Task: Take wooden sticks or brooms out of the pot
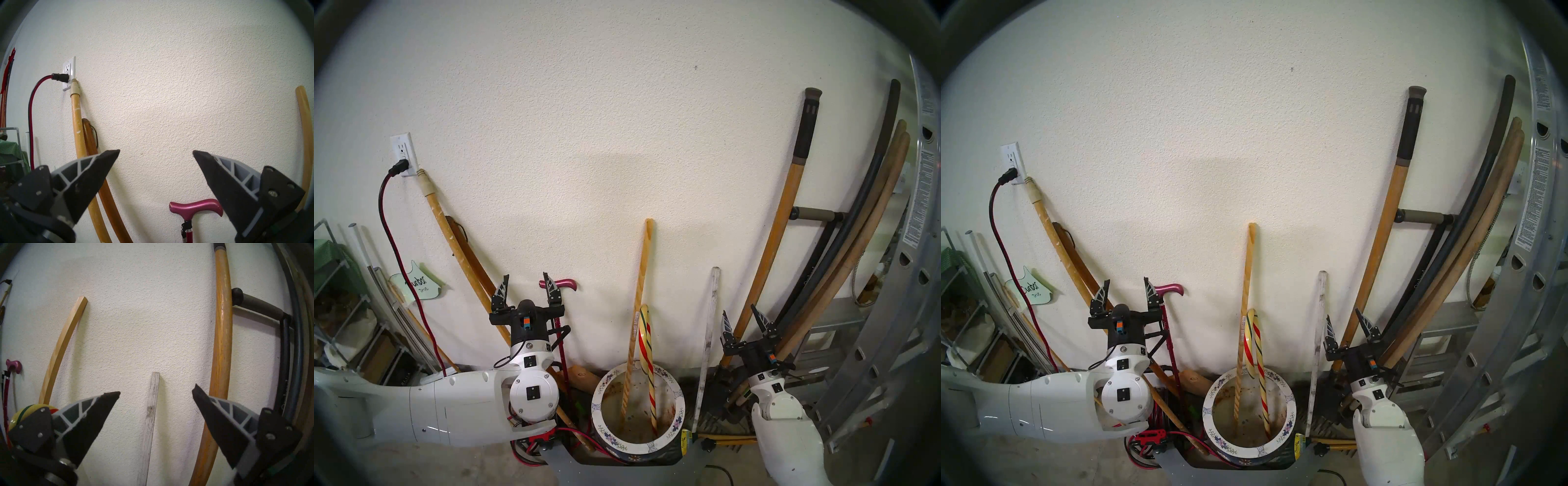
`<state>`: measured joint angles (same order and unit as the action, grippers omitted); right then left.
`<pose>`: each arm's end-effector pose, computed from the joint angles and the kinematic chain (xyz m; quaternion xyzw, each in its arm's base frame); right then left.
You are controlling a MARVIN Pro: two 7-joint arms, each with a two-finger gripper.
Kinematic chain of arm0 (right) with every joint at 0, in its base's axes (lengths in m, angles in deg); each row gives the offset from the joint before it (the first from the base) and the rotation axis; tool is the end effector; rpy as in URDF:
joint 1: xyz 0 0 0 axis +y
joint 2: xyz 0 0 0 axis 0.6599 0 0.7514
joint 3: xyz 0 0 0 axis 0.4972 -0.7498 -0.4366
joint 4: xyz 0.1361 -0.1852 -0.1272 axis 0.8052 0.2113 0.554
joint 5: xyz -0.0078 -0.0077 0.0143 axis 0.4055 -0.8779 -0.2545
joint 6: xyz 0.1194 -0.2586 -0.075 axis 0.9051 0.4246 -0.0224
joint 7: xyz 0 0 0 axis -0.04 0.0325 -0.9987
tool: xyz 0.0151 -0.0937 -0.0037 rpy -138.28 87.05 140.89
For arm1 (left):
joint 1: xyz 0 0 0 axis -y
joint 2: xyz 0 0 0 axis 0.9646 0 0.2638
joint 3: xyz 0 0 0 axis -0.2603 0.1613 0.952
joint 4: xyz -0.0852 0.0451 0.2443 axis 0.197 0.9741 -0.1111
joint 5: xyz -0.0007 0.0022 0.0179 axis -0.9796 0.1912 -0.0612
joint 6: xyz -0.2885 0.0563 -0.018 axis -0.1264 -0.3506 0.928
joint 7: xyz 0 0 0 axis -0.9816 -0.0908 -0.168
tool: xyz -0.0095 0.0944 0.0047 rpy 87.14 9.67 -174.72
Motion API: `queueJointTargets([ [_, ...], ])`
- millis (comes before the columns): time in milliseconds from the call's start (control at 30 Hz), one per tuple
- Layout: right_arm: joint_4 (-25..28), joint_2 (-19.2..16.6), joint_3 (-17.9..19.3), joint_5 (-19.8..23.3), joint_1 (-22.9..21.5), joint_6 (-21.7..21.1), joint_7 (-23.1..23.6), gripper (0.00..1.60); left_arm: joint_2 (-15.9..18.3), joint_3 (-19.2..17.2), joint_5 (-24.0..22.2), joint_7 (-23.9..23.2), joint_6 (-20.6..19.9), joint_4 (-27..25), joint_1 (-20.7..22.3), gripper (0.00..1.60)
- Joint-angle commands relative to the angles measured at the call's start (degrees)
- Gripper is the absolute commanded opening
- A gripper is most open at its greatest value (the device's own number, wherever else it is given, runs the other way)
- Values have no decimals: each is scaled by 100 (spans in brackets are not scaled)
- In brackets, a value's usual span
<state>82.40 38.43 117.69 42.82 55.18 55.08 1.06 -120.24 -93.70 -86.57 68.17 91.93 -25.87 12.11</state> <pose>0.3292 -0.0993 -0.3777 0.6031 0.0972 0.7916 0.0139 0.3185 0.0030 -0.2716 -0.6077 -0.0543 -0.7707 0.1836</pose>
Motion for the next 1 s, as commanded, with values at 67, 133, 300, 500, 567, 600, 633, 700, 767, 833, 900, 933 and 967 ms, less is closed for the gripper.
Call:
queueJointTargets([
  [67,39,22,-14,53,2,12,32,160,-9,-12,14,-4,2,4,8,160],
  [133,39,23,-13,55,2,12,35,160,-9,-12,14,-4,2,4,8,160],
  [300,39,25,-9,56,2,12,42,160,-9,-12,14,-4,2,4,8,160],
  [500,48,37,-4,75,-31,-44,39,160,-9,-12,14,-4,2,4,8,160],
  [567,93,-4,-35,185,-42,-130,151,160,-9,-11,14,-4,2,4,8,160],
  [600,164,-39,-73,213,-14,-164,235,160,-9,-11,13,-4,2,4,8,160],
  [633,237,-57,-107,246,26,-175,314,160,-9,-11,13,-4,2,4,8,160],
  [700,398,-70,-167,239,125,-233,410,160,-9,-11,13,-4,2,4,9,160],
  [767,588,-65,-253,261,263,-329,534,160,-8,-10,12,-4,2,3,9,160],
  [833,738,-64,-329,326,378,-445,666,160,-8,-10,11,-4,2,3,9,160],
  [900,857,-58,-401,270,482,-456,731,160,-8,-10,11,-4,2,3,9,160],
  [933,917,-56,-428,268,529,-488,764,160,-8,-10,11,-4,2,3,9,160],
  [967,958,-59,-470,241,566,-515,800,160,-8,-10,10,-4,2,2,9,160],
])
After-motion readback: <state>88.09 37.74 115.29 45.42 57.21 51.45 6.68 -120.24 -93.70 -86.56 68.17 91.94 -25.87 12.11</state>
